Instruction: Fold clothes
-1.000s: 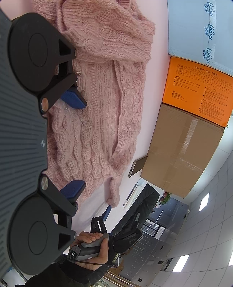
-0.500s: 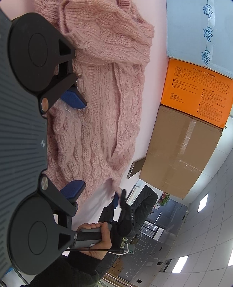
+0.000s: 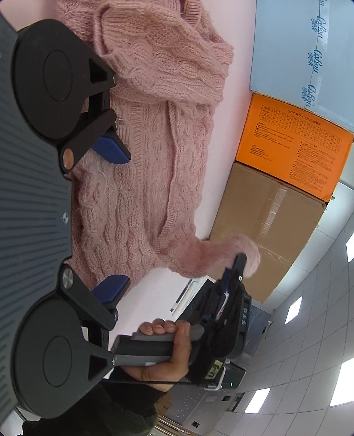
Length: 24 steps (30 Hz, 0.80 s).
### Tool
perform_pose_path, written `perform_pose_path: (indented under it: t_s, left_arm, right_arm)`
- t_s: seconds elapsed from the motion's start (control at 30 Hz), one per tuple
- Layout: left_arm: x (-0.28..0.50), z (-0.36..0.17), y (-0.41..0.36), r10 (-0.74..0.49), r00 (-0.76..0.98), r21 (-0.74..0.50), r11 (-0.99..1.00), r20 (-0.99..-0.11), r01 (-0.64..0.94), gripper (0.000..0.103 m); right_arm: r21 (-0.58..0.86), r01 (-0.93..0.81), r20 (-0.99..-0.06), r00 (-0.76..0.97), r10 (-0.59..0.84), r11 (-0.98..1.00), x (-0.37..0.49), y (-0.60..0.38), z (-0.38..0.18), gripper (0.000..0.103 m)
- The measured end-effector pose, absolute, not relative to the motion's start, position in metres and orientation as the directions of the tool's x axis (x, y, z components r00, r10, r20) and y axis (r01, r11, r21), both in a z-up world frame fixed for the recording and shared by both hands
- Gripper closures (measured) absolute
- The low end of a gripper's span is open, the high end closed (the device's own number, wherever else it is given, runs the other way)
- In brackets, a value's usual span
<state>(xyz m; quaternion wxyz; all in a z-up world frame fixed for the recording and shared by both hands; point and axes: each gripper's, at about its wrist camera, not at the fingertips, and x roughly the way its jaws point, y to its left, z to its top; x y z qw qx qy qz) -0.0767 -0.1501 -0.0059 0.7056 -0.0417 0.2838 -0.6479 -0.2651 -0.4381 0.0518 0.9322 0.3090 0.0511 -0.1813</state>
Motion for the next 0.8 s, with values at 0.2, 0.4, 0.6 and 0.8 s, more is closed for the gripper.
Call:
perform_pose_path:
  t_s: [0.2,0.4,0.6,0.8]
  left_arm:
    - [-0.051,-0.004,-0.122,-0.947,0.023,-0.575,0.215,-0.322,0.789,0.000]
    - [-0.036,0.021,-0.114,-0.924,0.089,-0.571,0.303,-0.371,0.763,0.000]
    - [-0.034,0.052,-0.135,-0.909,0.162,-0.481,0.346,-0.384,0.806,0.000]
    - [-0.019,0.047,-0.195,-0.867,0.120,-0.546,0.407,-0.485,0.732,0.000]
  right_arm:
    - [0.485,0.253,-0.360,0.930,-0.072,0.837,-0.203,-0.408,0.021,0.091]
    - [0.481,0.196,-0.419,0.908,0.027,0.854,-0.189,-0.391,0.004,0.035]
    - [0.559,0.129,-0.238,0.971,0.010,0.819,-0.231,-0.399,0.021,0.019]
    - [0.715,0.093,-0.051,0.995,-0.080,0.693,-0.270,-0.446,0.008,0.009]
